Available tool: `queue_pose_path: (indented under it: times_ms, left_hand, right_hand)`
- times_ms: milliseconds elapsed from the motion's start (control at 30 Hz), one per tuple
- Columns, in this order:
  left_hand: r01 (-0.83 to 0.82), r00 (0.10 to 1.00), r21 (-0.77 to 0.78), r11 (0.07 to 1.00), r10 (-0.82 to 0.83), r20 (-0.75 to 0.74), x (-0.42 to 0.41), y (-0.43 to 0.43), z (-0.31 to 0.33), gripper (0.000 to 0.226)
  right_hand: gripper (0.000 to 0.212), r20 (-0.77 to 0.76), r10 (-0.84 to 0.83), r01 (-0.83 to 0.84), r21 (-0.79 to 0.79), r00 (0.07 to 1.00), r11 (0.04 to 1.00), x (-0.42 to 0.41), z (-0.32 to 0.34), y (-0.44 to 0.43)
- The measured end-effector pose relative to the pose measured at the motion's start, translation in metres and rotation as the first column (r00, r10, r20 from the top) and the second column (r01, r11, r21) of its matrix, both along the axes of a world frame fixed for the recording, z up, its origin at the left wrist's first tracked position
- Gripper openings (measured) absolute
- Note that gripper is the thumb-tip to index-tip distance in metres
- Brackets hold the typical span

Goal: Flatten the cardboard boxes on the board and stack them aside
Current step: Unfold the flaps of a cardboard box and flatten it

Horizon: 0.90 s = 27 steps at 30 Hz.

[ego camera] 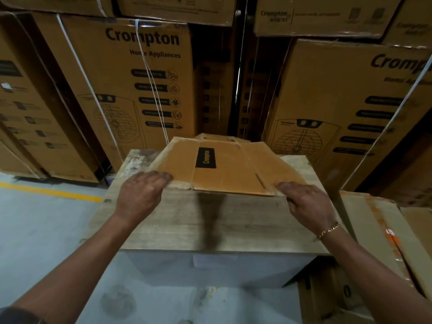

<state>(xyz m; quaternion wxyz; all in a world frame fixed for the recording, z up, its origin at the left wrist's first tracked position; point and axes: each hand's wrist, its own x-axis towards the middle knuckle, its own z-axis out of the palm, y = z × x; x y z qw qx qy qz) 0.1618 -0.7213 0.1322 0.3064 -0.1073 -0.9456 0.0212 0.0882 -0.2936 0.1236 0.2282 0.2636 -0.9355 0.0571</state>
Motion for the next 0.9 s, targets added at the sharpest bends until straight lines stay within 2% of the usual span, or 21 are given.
queue_pose_path:
  times_ms: [100, 200, 267, 367, 400, 467, 500, 533, 600, 633, 667, 700, 733, 800, 867, 900]
  left_hand:
    - [0.086, 0.985, -0.050, 0.995, -0.078, 0.151, 0.027, 0.000, -0.069, 0.056]
    - [0.105, 0.918, -0.056, 0.993, -0.075, 0.390, 0.054, 0.002, -0.143, 0.067]
    - [0.075, 0.833, -0.013, 0.997, -0.055, 0.551, 0.066, 0.003, -0.182, 0.078]
    - [0.024, 0.688, 0.024, 0.999, -0.034, 0.725, 0.070, 0.003, -0.227, 0.079]
    - [-0.019, 0.641, 0.033, 0.999, -0.013, 0.767, 0.068, 0.002, -0.241, 0.078]
    - [-0.225, 0.463, 0.058, 0.973, 0.055, 0.884, 0.065, 0.004, -0.251, 0.079]
    - [-0.373, 0.403, 0.114, 0.921, 0.050, 0.914, 0.061, 0.006, -0.255, 0.088]
    - [-0.545, 0.389, 0.205, 0.813, 0.028, 0.921, 0.057, 0.009, -0.257, 0.098]
    - [-0.800, 0.446, 0.419, 0.429, -0.042, 0.894, 0.048, 0.013, -0.254, 0.099]
    - [-0.845, 0.476, 0.483, 0.228, -0.088, 0.875, 0.045, 0.013, -0.255, 0.089]
    - [-0.862, 0.487, 0.499, 0.089, -0.124, 0.864, 0.042, 0.012, -0.256, 0.074]
    - [-0.866, 0.494, 0.500, 0.007, -0.146, 0.857, 0.040, 0.010, -0.255, 0.059]
    - [-0.866, 0.497, 0.499, -0.029, -0.141, 0.856, 0.038, 0.007, -0.254, 0.047]
    - [-0.864, 0.504, 0.500, -0.066, -0.135, 0.853, 0.034, 0.005, -0.247, 0.039]
    - [-0.842, 0.540, 0.527, -0.117, -0.182, 0.822, 0.032, 0.012, -0.231, 0.033]
    - [-0.828, 0.561, 0.547, -0.122, -0.190, 0.806, 0.031, 0.017, -0.224, 0.035]
  right_hand:
    - [0.064, 0.125, 0.025, -0.036, 0.089, 0.992, 0.995, 0.028, -0.063, 0.019]
    - [0.073, 0.377, -0.046, -0.053, 0.247, 0.925, 0.968, 0.054, -0.127, 0.028]
    - [0.072, 0.510, -0.103, -0.099, 0.354, 0.854, 0.930, 0.066, -0.160, 0.028]
    - [0.062, 0.690, -0.218, -0.133, 0.417, 0.690, 0.899, 0.074, -0.192, 0.027]
    - [0.057, 0.742, -0.263, -0.096, 0.402, 0.617, 0.910, 0.075, -0.200, 0.028]
    - [0.058, 0.817, -0.278, 0.107, 0.260, 0.506, 0.960, 0.073, -0.214, 0.033]
    - [0.062, 0.846, -0.256, 0.265, 0.142, 0.468, 0.954, 0.071, -0.220, 0.036]
    - [0.065, 0.881, -0.226, 0.430, 0.029, 0.416, 0.903, 0.067, -0.224, 0.037]
    - [0.072, 0.947, -0.174, 0.686, -0.063, 0.271, 0.725, 0.053, -0.242, 0.041]
    - [0.080, 0.972, -0.123, 0.746, -0.071, 0.202, 0.663, 0.046, -0.253, 0.044]
    - [0.092, 0.984, -0.062, 0.782, -0.093, 0.166, 0.617, 0.033, -0.285, 0.058]
    - [0.105, 0.987, -0.019, 0.807, -0.120, 0.160, 0.578, 0.023, -0.311, 0.067]
    - [0.110, 0.987, 0.009, 0.829, -0.140, 0.160, 0.541, 0.017, -0.320, 0.068]
    - [0.095, 0.980, -0.018, 0.835, -0.158, 0.197, 0.527, 0.012, -0.301, 0.054]
    - [0.073, 0.969, -0.080, 0.835, -0.156, 0.232, 0.527, 0.016, -0.254, 0.027]
    - [0.066, 0.964, -0.087, 0.837, -0.170, 0.250, 0.520, 0.014, -0.246, 0.023]
